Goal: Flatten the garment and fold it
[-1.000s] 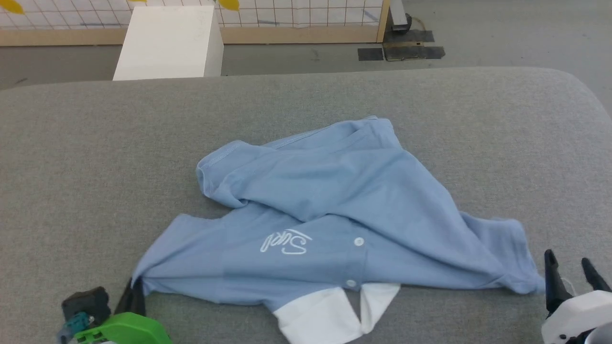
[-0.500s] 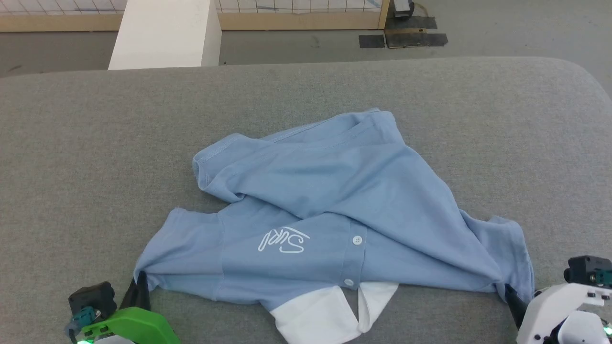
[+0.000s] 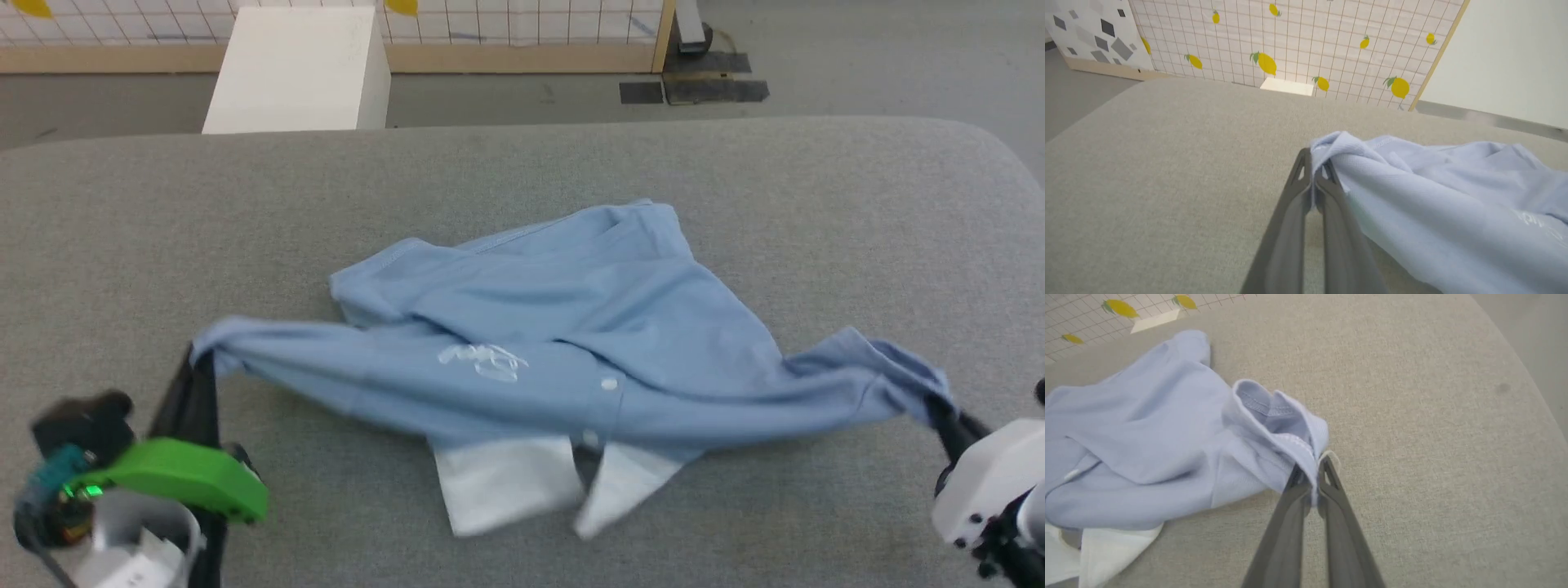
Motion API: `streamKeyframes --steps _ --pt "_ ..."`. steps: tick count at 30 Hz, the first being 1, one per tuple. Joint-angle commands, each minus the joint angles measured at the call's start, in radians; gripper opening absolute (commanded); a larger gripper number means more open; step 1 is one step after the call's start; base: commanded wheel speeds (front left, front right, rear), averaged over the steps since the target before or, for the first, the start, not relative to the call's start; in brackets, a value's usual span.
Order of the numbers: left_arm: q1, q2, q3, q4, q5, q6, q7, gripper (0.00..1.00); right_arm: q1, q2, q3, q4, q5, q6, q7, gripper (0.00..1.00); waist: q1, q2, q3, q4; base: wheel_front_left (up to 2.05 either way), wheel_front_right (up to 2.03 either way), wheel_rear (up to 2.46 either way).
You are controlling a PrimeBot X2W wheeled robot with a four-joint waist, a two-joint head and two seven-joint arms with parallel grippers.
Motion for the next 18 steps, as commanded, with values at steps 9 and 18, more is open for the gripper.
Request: streamKeyframes --steps 9,18 --pt "-0.206 0.077 0.053 -0.22 -0.135 -0.028 0.157 0.0 -0.176 -0.16 0.057 -0.22 0.03 -0.001 0.153 0.0 0.0 0.0 -0.047 -0.015 0.0 0.0 0.0" --pt "-0.524 0.126 0.086 -0.218 -0.209 0.024 0.287 0.0 -0.566 -0.303 0.178 -0.08 0.102 -0.001 0.268 0.0 0.0 0.0 0.041 -0.04 0.0 0.0 0.0"
